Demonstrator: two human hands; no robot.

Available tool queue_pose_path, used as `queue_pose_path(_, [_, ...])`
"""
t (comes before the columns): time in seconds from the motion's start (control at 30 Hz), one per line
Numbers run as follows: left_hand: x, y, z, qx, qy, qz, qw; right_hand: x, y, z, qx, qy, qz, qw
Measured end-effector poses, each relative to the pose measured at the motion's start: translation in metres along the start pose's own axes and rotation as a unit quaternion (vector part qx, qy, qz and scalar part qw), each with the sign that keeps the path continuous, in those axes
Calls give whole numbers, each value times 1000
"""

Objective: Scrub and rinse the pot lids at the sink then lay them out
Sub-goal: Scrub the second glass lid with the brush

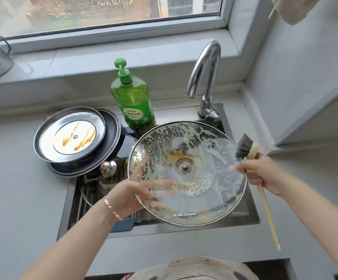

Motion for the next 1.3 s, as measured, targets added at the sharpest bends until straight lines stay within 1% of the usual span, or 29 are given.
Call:
queue_pose_path(0.03, [0, 4, 3, 6, -1, 5, 1000, -4, -1, -5, 31, 90, -17, 995])
queue_pose_path(0.07, [0, 6, 6, 9, 0, 12, 1000, -5, -3, -9, 55, 196, -29, 979])
queue_pose_path(0.1, [0, 8, 7, 10, 0, 16, 1000, -7, -3, -7, 56, 311, -38, 948])
queue_pose_path(0.13, [0, 10, 8, 19, 1, 18, 1000, -9, -4, -2, 47, 416, -56, 906])
queue_pose_path(0.17, [1, 12, 9, 28, 2, 22, 999, -13, -2, 8, 38, 493, -83, 865])
queue_pose_path(0.2, [2, 14, 11, 35, -1, 26, 999, -16, 2, 21, 26, 544, -113, 831])
queue_pose_path(0.23, [3, 15, 13, 41, -9, 29, 999, -19, 6, 36, 11, 571, -152, 807])
queue_pose_path(0.27, [3, 15, 15, 44, -19, 32, 998, -19, 12, 56, -15, 581, -202, 789])
queue_pose_path(0.3, [4, 15, 17, 49, -35, 37, 998, -20, 20, 77, -42, 572, -254, 779])
queue_pose_path(0.37, [5, 14, 21, 55, -74, 47, 995, -22, 35, 115, -76, 513, -337, 786])
queue_pose_path(0.4, [6, 14, 22, 56, -84, 52, 994, -25, 38, 126, -76, 486, -361, 792])
queue_pose_path(0.47, [8, 16, 23, 60, -77, 54, 994, -33, 33, 127, -19, 471, -415, 778])
queue_pose_path(0.5, [8, 18, 22, 62, -66, 54, 994, -37, 29, 120, 21, 478, -428, 767])
queue_pose_path(0.57, [9, 21, 21, 62, -41, 59, 996, -43, 20, 101, 65, 498, -409, 762])
queue_pose_path(0.6, [9, 23, 21, 60, -32, 61, 996, -43, 18, 97, 68, 511, -394, 761])
queue_pose_path(0.67, [9, 24, 22, 63, -23, 61, 996, -41, 22, 105, 53, 552, -380, 740])
queue_pose_path(0.77, [7, 22, 23, 74, -23, 62, 995, -38, 37, 124, 46, 588, -398, 703])
queue_pose_path(0.83, [7, 20, 25, 82, -29, 65, 994, -44, 45, 129, 51, 583, -401, 705])
queue_pose_path(0.87, [6, 20, 26, 80, -31, 67, 994, -46, 44, 135, 34, 579, -405, 707])
queue_pose_path(0.9, [5, 19, 28, 78, -33, 66, 994, -50, 42, 141, 8, 558, -417, 718])
queue_pose_path(0.93, [4, 19, 30, 77, -35, 66, 994, -50, 34, 142, -20, 523, -407, 749])
queue_pose_path(0.97, [3, 18, 31, 78, -40, 64, 994, -49, 23, 140, -39, 509, -382, 770])
queue_pose_path(1.0, [2, 19, 32, 79, -45, 63, 994, -49, 12, 133, -36, 520, -350, 778])
queue_pose_path(1.07, [0, 22, 32, 77, -38, 63, 994, -52, -4, 103, 13, 566, -301, 767])
queue_pose_path(1.1, [0, 23, 32, 77, -34, 64, 994, -48, -6, 94, 15, 585, -276, 762])
queue_pose_path(1.17, [-1, 24, 31, 89, -49, 66, 993, -33, 8, 99, -23, 591, -263, 762])
queue_pose_path(1.23, [-2, 21, 31, 103, -76, 65, 990, -28, 27, 124, -76, 571, -289, 765])
queue_pose_path(1.27, [-2, 20, 31, 108, -84, 65, 989, -28, 24, 128, -91, 550, -286, 780])
queue_pose_path(1.3, [0, 19, 31, 111, -88, 65, 988, -26, 13, 125, -93, 517, -264, 809])
Point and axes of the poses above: each hand's wrist, its own y-axis away from the middle knuckle, its own z-axis out of the palm, x = y × z, the point moved 7 cm from there along -y, towards the middle knuckle, and after that the axes turned 11 degrees about -z, right-handed, at the moved point
